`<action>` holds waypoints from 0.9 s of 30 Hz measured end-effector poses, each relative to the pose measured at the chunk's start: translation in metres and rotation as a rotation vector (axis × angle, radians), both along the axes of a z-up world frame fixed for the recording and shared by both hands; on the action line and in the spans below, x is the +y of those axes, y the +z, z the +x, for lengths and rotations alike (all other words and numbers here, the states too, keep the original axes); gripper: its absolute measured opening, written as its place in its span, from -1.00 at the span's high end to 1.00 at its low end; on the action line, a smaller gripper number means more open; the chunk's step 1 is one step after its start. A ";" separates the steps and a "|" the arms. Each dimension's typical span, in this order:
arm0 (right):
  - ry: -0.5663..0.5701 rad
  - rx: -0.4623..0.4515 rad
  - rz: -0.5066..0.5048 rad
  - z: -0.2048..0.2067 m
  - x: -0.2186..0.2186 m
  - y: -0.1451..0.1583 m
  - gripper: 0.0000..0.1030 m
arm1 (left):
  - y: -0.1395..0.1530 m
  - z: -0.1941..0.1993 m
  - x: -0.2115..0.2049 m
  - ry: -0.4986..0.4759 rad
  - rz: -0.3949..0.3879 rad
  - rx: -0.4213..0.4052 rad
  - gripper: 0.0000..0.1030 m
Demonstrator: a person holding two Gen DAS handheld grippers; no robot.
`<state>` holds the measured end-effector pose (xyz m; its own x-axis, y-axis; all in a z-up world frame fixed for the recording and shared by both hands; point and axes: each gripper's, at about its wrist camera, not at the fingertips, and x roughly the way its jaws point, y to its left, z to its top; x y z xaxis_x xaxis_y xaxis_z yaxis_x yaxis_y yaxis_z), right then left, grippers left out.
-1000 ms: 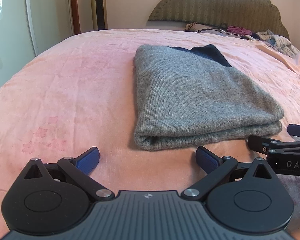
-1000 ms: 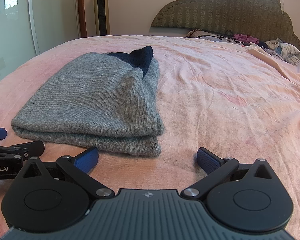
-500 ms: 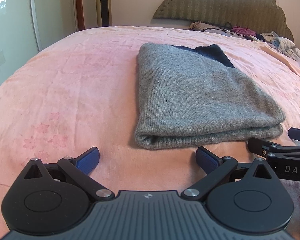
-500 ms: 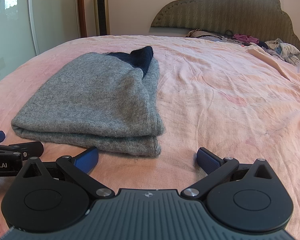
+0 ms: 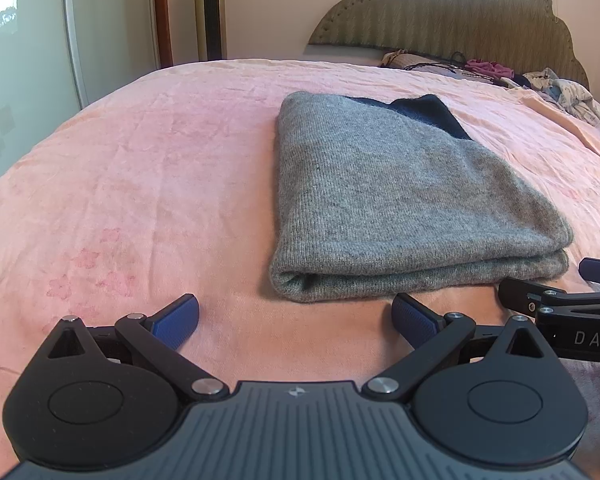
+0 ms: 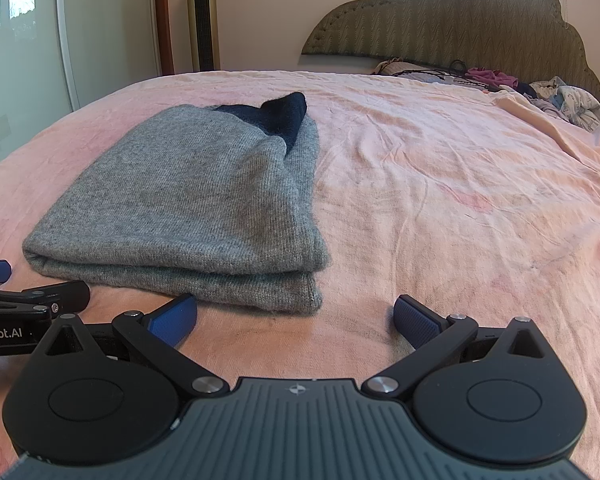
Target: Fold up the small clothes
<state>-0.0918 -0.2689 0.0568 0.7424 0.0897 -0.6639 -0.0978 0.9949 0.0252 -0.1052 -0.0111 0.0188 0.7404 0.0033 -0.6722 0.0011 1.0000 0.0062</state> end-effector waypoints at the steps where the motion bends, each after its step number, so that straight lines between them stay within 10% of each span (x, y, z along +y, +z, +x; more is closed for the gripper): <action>1: 0.000 0.000 0.000 0.000 0.000 0.000 -1.00 | 0.000 0.000 0.000 0.000 0.000 0.000 -1.00; 27: 0.000 0.000 0.001 0.000 0.000 0.000 -1.00 | 0.001 -0.001 0.000 0.002 -0.012 -0.005 -1.00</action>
<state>-0.0916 -0.2690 0.0569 0.7427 0.0898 -0.6636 -0.0974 0.9949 0.0257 -0.1059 -0.0106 0.0197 0.7437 -0.0030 -0.6685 -0.0014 1.0000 -0.0061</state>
